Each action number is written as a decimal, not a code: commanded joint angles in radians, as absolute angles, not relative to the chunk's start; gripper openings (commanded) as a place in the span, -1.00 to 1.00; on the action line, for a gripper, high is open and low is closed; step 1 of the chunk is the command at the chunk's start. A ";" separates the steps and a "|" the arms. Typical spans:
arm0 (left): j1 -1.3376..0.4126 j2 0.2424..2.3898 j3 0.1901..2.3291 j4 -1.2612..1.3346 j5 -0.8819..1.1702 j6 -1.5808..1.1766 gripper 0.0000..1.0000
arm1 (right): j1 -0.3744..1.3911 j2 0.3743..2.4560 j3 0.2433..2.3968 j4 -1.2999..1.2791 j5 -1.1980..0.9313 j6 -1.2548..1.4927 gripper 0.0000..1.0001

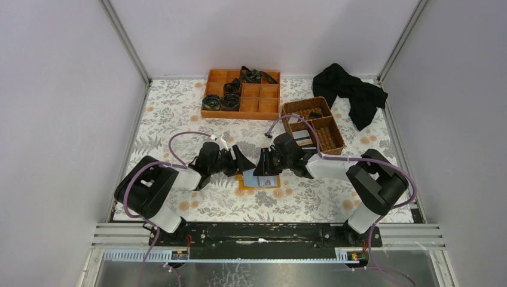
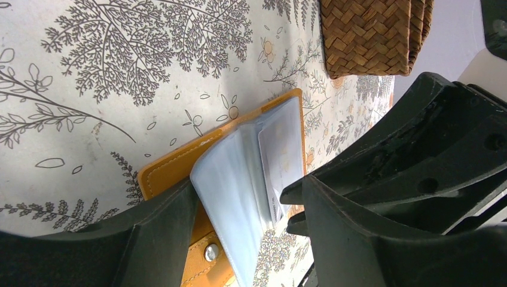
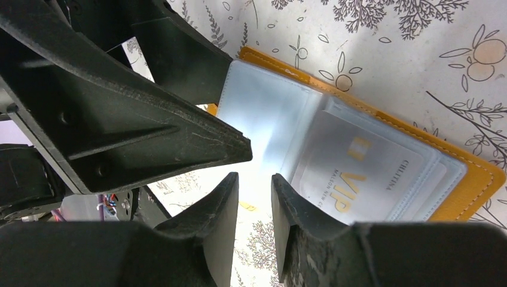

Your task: Take the credit cards out of the card holder

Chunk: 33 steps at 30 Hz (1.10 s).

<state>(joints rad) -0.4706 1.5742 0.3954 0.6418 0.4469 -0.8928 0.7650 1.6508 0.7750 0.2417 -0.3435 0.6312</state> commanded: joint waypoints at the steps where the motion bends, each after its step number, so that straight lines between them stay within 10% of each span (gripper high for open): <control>1: -0.474 1.570 0.361 0.575 0.419 -0.873 0.43 | 0.774 1.640 0.792 0.263 -0.348 0.630 -0.31; 21: -0.480 1.143 0.423 0.108 0.047 -0.782 0.50 | 0.761 1.622 0.805 0.137 -0.212 0.548 -0.35; 33: -0.480 1.136 0.531 0.160 0.220 -0.807 0.52 | 0.760 1.658 0.835 0.160 -0.246 0.543 -0.35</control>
<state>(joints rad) -0.4770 1.1110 0.4622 0.0765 0.1005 -0.7967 0.7631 1.6562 0.7883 0.1467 -0.2306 0.5652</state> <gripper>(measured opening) 0.753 0.324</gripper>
